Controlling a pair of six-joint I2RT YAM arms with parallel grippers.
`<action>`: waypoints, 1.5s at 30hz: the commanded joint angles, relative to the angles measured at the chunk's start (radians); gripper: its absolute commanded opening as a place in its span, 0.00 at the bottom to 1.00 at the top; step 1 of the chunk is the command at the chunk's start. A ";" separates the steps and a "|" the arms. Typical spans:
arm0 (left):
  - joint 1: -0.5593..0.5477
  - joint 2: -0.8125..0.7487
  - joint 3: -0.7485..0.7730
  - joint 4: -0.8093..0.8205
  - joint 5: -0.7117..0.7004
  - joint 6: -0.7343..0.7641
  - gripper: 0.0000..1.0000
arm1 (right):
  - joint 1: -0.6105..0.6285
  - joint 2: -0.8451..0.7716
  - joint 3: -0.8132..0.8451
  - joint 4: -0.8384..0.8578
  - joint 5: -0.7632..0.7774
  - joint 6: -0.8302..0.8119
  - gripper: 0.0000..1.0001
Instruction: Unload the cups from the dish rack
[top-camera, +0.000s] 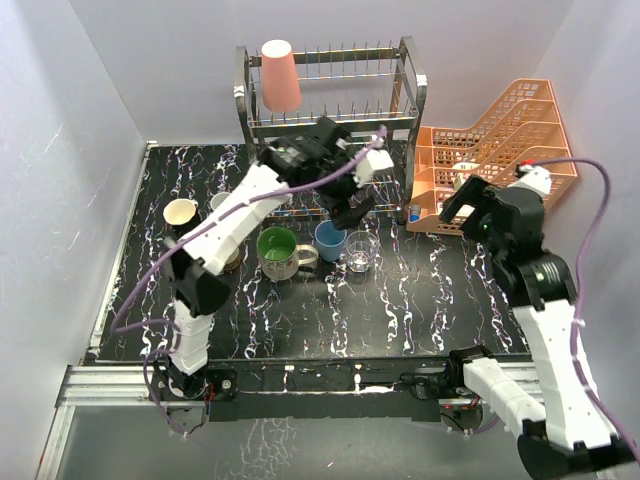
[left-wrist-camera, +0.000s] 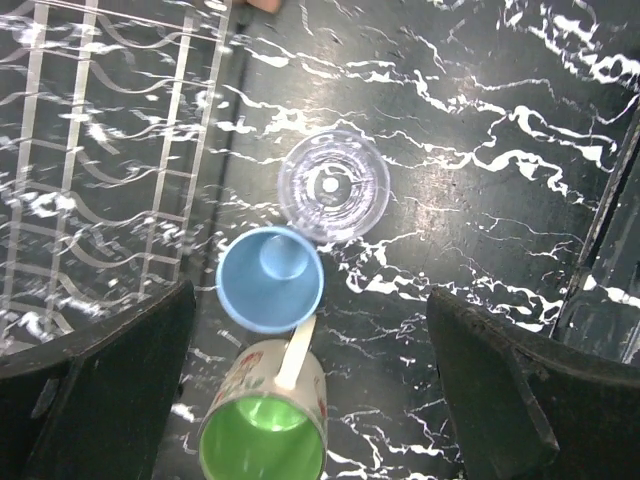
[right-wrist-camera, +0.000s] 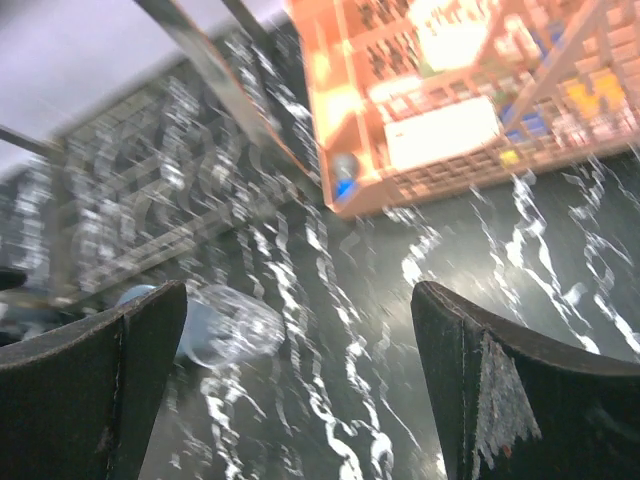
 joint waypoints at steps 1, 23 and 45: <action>0.110 -0.196 0.004 -0.063 0.050 -0.061 0.97 | -0.004 -0.144 -0.021 0.261 -0.114 0.057 0.98; 0.499 -0.588 -0.350 -0.083 0.095 -0.071 0.97 | 0.317 0.908 1.122 0.433 -0.487 -0.190 0.98; 0.506 -0.610 -0.377 -0.032 0.089 -0.092 0.97 | 0.393 1.328 1.335 0.709 -0.474 -0.323 0.98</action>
